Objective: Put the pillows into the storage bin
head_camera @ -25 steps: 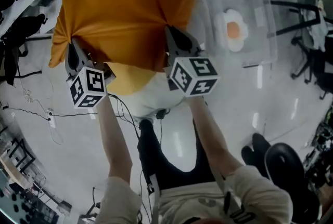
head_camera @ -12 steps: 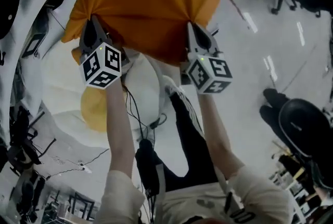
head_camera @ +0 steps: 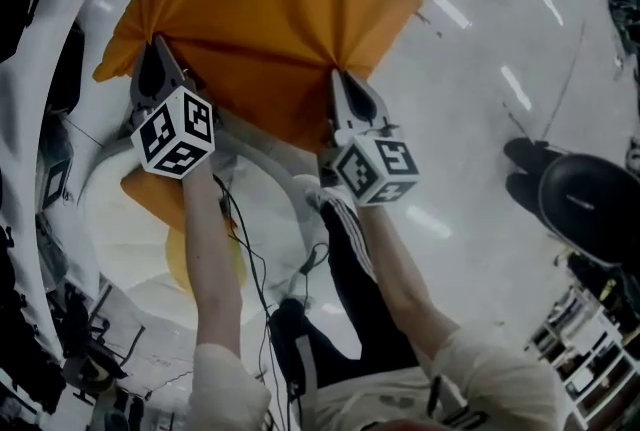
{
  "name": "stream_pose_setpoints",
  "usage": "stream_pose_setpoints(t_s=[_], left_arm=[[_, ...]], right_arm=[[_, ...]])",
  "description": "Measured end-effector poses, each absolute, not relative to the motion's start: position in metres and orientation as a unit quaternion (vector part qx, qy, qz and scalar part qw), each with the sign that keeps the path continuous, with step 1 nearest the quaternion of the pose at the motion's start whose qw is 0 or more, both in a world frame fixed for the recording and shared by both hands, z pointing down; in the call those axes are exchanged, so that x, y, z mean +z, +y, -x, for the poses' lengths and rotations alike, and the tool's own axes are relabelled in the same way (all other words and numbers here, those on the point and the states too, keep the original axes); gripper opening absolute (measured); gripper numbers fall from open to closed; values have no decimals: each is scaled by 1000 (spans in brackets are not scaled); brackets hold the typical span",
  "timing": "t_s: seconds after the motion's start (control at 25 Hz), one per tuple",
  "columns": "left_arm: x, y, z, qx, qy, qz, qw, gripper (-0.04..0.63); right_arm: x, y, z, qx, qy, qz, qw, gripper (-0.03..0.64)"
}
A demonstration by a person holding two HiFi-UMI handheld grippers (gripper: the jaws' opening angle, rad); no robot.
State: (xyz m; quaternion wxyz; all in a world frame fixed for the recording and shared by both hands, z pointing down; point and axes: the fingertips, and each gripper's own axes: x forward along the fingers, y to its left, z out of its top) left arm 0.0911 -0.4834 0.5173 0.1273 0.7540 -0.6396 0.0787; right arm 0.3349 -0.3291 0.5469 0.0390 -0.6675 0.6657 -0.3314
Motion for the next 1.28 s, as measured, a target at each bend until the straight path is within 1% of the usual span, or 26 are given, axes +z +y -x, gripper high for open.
stream_pose_setpoints(t_s=[0.08, 0.12, 0.16, 0.2, 0.24, 0.32, 0.52, 0.84, 1.04, 1.16, 1.28], left_arm=[[521, -494, -95, 91, -635, -757, 122, 12], [526, -499, -94, 103, -638, -753, 124, 24], [532, -503, -88, 113, -646, -743, 131, 107], [538, -505, -81, 117, -657, -732, 142, 190], [542, -504, -72, 114, -667, -721, 152, 239], [547, -497, -57, 109, -678, -709, 163, 239], [569, -467, -15, 130, -691, -690, 173, 239], [586, -410, 71, 140, -730, -640, 192, 239], [603, -343, 136, 146, -760, -597, 212, 253], [625, -285, 180, 141, -776, -564, 245, 261], [656, -222, 216, 137, -778, -543, 284, 270]], right_arm=[[553, -336, -339, -333, 657, 675, 37, 14], [563, -338, -342, -339, 645, 685, 25, 14], [577, -341, -347, -349, 625, 698, 5, 28], [594, -341, -350, -364, 604, 709, -15, 126], [609, -341, -350, -380, 591, 711, -32, 286], [627, -337, -343, -401, 584, 704, -53, 293], [632, -337, -313, -394, 612, 682, -78, 293], [622, -347, -230, -377, 674, 627, -102, 293], [621, -333, -156, -371, 724, 570, -118, 293], [632, -307, -99, -375, 754, 522, -132, 293], [660, -268, -38, -380, 777, 474, -164, 293]])
